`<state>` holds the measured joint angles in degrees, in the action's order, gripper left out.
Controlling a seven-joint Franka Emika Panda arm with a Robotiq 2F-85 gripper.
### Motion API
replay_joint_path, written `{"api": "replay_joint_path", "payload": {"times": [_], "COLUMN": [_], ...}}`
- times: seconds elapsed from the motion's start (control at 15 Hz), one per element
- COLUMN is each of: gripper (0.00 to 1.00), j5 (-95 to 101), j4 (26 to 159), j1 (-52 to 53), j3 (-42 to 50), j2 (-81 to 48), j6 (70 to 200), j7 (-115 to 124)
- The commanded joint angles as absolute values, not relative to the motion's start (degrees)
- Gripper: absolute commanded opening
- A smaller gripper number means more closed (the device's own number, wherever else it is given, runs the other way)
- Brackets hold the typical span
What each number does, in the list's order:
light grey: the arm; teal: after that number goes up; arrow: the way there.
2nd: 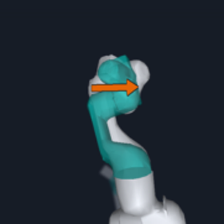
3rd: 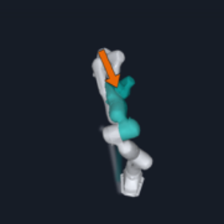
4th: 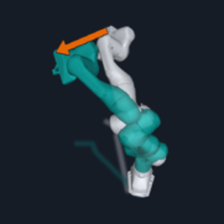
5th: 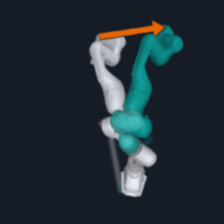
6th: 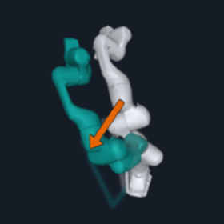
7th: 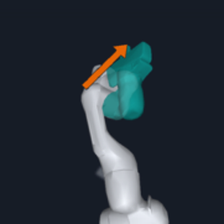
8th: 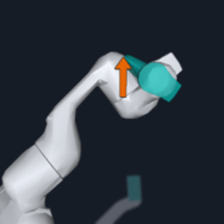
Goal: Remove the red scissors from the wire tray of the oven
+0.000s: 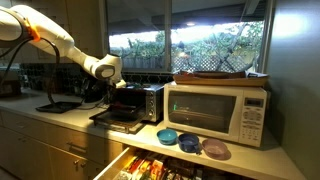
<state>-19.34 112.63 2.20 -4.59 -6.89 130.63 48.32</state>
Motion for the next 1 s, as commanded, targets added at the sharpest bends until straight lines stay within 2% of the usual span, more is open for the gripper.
{"api": "replay_joint_path", "payload": {"times": [0.0,0.27,0.93], "gripper": [0.0,0.02,0.02], "j5": [-20.3,-20.1,-18.83], "j4": [110.76,110.32,114.34], "j1": [2.74,2.79,6.69], "j3": [-3.78,-3.71,-7.31], "j2": [-8.55,-8.62,3.11], "j6": [128.1,127.34,119.17], "j7": [48.66,48.87,43.22]}}
